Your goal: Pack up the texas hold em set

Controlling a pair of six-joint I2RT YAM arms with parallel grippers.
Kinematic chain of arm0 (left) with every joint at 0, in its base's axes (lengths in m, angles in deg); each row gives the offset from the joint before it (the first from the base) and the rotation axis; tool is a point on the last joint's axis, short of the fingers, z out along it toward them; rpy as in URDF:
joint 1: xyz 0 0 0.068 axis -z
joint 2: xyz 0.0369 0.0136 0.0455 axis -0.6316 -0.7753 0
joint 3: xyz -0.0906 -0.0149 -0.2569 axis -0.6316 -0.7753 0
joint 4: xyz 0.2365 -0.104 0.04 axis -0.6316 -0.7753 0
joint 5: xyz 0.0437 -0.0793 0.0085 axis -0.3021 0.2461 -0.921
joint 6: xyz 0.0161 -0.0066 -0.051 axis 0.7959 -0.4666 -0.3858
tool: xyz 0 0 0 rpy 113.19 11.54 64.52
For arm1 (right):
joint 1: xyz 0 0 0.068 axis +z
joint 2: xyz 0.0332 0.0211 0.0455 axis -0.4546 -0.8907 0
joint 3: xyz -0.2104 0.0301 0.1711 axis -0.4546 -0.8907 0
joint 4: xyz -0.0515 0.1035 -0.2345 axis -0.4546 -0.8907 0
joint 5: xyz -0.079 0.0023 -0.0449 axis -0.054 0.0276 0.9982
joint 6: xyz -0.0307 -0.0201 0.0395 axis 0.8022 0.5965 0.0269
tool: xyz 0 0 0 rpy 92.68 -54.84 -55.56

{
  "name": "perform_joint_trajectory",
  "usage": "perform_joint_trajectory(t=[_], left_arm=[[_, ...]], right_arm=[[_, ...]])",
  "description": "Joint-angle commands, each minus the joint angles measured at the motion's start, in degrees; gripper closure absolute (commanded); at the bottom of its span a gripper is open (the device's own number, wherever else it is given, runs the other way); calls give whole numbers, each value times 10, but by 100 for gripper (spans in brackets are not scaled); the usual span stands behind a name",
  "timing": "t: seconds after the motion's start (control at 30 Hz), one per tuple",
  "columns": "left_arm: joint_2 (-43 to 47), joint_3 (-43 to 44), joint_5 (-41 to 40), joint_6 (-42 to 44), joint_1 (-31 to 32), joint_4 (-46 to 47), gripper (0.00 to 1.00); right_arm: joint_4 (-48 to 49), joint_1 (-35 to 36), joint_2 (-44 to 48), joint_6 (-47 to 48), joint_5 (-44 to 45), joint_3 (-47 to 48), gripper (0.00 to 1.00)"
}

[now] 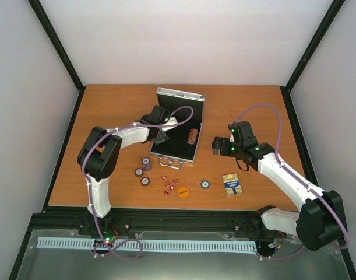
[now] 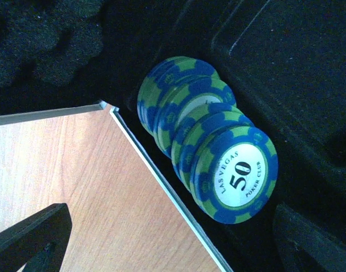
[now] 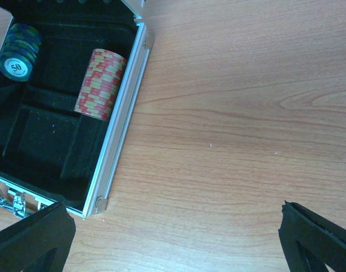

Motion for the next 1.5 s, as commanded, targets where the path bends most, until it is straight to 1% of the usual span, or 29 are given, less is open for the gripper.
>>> perform_joint_trajectory(t=[0.0, 0.33, 0.6, 0.7, 0.83, 1.1, 1.27, 1.37, 1.47], left_arm=[[-18, 31, -41, -6, -3, 0, 0], [-67, 79, -89, -19, -3, 6, 0], [-70, 81, -104, -24, -5, 4, 0], [-53, 69, -79, -27, -5, -5, 0], [-6, 44, -38, -40, -5, -13, 0], [86, 27, 74, -74, -5, -64, 0], [131, 34, 115, -111, -6, -112, 0], [165, 21, 133, -148, -6, -113, 0], [200, 8, 143, -190, -6, -112, 0]], right_arm=[[7, -6, 5, 6, 7, -5, 0], [7, -6, 0, 7, 7, -5, 0], [9, -7, -3, 7, 5, -7, 0], [11, -7, -4, 8, 2, -7, 0], [10, -7, -4, 8, -1, -6, 0], [0, -7, -10, 21, -10, 1, 0], [-48, -7, -13, 57, -20, 12, 0], [-83, -1, 1, 80, -26, 12, 0], [-119, 20, 15, 91, -17, 11, 0]])
